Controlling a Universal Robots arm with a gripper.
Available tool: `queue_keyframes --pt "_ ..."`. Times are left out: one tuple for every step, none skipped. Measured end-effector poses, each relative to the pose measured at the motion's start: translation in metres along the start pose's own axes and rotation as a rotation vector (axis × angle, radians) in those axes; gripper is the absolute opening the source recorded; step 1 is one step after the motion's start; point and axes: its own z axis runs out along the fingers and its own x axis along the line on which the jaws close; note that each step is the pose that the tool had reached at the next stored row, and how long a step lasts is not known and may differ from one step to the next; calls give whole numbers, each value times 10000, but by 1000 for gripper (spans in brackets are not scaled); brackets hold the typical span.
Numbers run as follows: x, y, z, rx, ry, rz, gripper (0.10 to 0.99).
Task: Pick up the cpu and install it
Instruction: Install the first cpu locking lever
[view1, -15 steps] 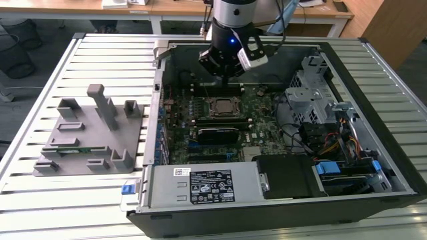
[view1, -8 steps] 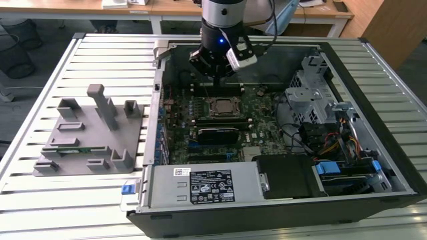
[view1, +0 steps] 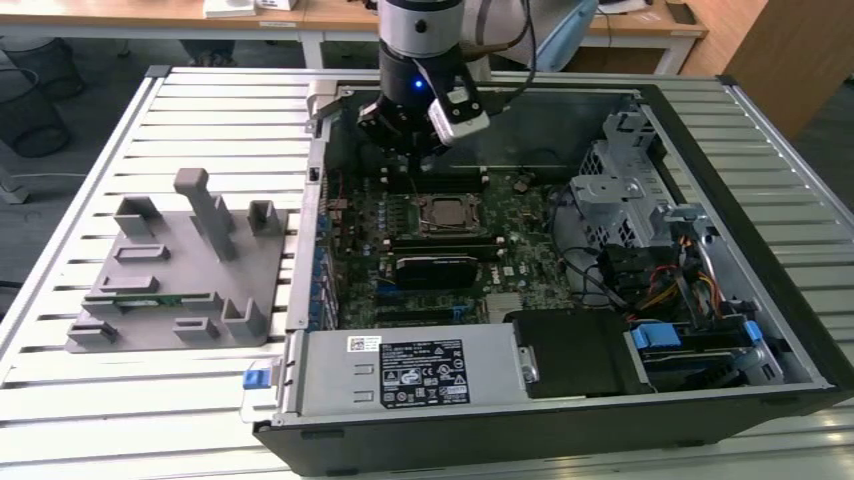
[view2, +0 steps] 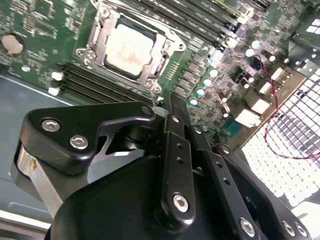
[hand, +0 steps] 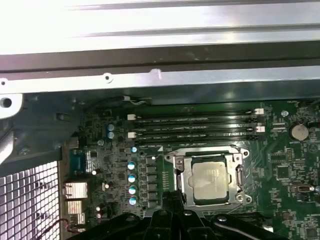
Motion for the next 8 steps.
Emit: queue_keyframes --pt "16 -1 6 0 1 -9 106" --pt "28 -2 11 0 2 -30 106" --pt "35 -3 15 0 4 -68 106" --pt "39 -3 18 0 7 -126 106" --pt "40 -3 20 0 12 -205 106" --pt "41 -3 23 -1 16 -298 106" --pt "44 -4 28 -2 19 -373 106" --pt "52 -4 32 -1 19 -411 106"
